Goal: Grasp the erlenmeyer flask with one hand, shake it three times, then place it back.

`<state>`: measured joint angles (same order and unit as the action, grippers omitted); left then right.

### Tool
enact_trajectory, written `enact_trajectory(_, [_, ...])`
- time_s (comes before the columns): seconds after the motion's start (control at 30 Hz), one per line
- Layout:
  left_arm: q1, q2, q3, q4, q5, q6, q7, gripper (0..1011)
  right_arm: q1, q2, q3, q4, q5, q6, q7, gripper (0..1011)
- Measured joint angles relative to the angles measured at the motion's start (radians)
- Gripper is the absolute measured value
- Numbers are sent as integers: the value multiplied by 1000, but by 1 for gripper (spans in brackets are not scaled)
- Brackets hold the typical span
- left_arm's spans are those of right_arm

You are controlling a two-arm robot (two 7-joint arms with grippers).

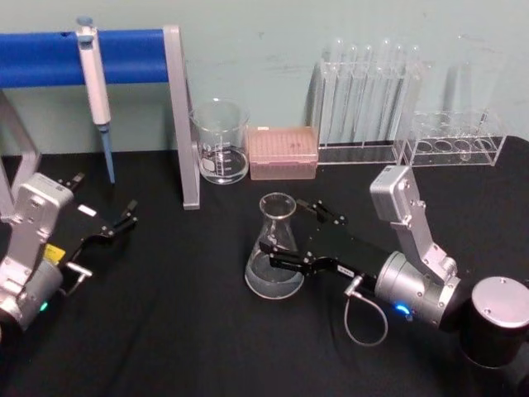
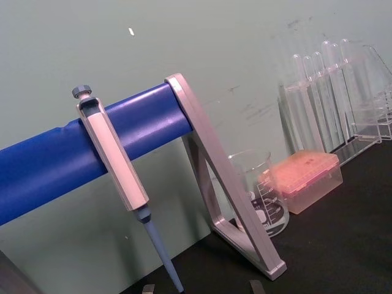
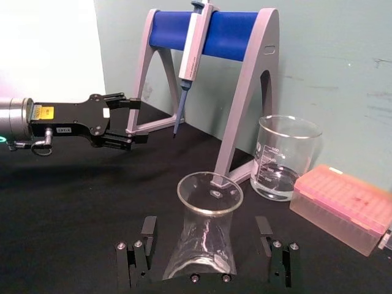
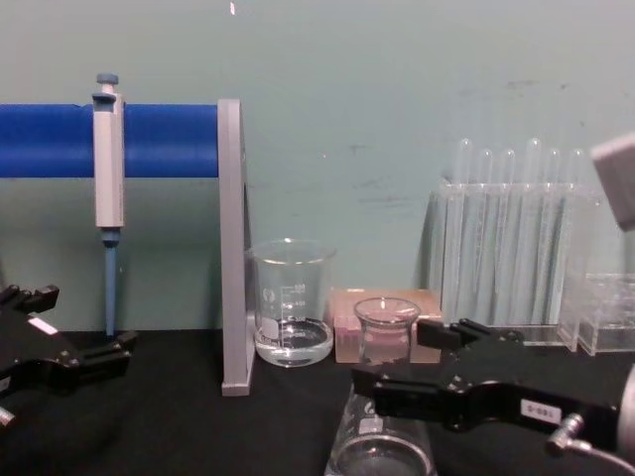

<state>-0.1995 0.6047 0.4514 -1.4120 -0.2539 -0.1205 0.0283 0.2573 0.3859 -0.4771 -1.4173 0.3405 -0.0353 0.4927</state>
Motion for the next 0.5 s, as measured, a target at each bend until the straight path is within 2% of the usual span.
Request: enact_trajectory(0.5, [0,0,0,0,0,0,0,1001,46,-45,-12,62,-19,-6,9,1000])
